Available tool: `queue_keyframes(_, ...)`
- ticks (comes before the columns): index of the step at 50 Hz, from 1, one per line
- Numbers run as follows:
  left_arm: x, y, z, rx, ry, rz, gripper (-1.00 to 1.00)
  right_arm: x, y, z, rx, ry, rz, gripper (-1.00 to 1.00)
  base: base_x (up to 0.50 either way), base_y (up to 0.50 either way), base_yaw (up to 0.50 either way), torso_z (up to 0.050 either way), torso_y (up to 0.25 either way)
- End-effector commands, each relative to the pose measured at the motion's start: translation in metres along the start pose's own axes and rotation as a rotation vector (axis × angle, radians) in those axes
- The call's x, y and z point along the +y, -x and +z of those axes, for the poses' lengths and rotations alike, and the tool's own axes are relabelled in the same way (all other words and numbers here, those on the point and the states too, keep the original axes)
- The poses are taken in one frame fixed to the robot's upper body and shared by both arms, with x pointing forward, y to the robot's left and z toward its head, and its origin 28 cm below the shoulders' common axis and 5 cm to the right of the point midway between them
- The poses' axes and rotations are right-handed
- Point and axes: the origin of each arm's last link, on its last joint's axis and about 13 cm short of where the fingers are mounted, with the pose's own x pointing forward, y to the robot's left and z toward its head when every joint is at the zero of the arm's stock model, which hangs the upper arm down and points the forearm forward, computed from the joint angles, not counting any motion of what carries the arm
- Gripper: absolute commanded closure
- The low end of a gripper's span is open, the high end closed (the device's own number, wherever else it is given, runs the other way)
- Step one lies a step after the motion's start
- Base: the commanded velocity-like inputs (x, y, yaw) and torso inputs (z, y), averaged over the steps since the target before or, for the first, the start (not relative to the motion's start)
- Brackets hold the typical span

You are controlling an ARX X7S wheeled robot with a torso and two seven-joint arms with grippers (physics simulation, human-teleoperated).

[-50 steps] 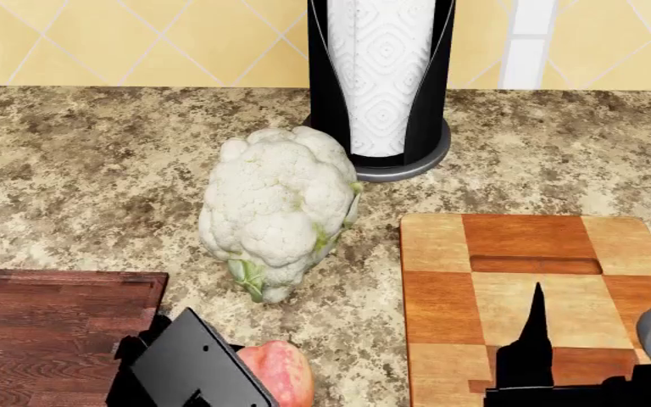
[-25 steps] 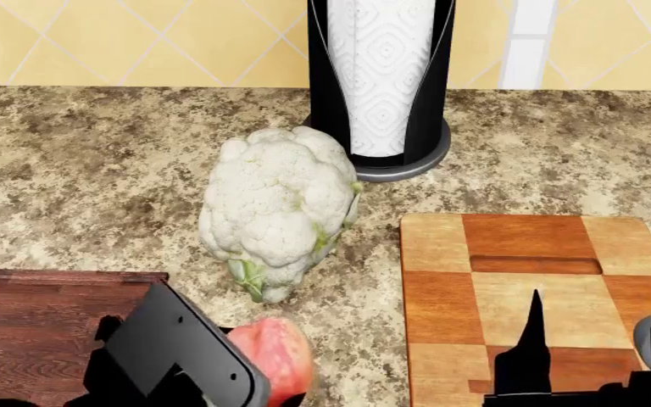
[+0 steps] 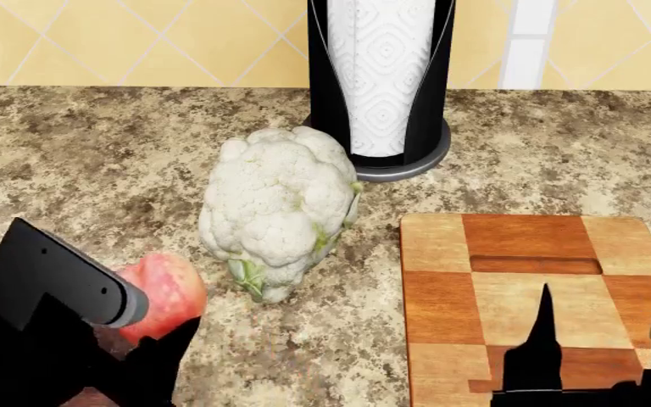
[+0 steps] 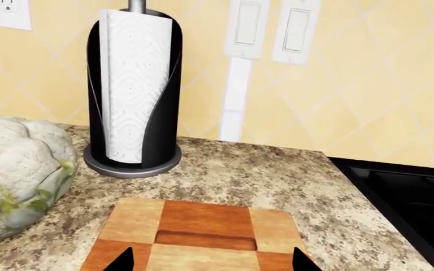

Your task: Place the cauliflower and the peach on separate cutting boards.

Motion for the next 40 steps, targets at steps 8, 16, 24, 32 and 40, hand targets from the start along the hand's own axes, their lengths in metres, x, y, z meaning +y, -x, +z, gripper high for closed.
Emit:
queue_keyframes(8,0.047,0.021,-0.006,-0.005,0.048,0.227,1.00,0.001,-0.002,0.006,-0.011,-0.013,0.013,-1.00,0.00,0.00,0.00,0.000,0.001)
queue_keyframes(16,0.065,0.022,-0.013,0.028,0.076,0.313,1.00,0.000,-0.003,0.006,-0.012,-0.016,0.013,-1.00,0.00,0.00,0.00,0.000,0.000)
queue_keyframes(24,0.078,0.010,-0.034,0.087,0.114,0.355,1.00,0.004,-0.003,0.003,-0.002,-0.012,0.024,-1.00,0.00,0.00,0.00,0.000,0.000)
queue_keyframes(32,0.081,0.008,-0.041,0.122,0.113,0.365,1.00,0.005,-0.004,0.004,-0.002,-0.009,0.032,-1.00,0.00,0.00,0.00,0.000,0.000)
queue_keyframes(40,0.080,0.012,-0.047,0.156,0.100,0.362,1.00,0.005,-0.004,0.003,-0.002,-0.011,0.030,-1.00,0.00,0.00,0.00,0.000,0.000)
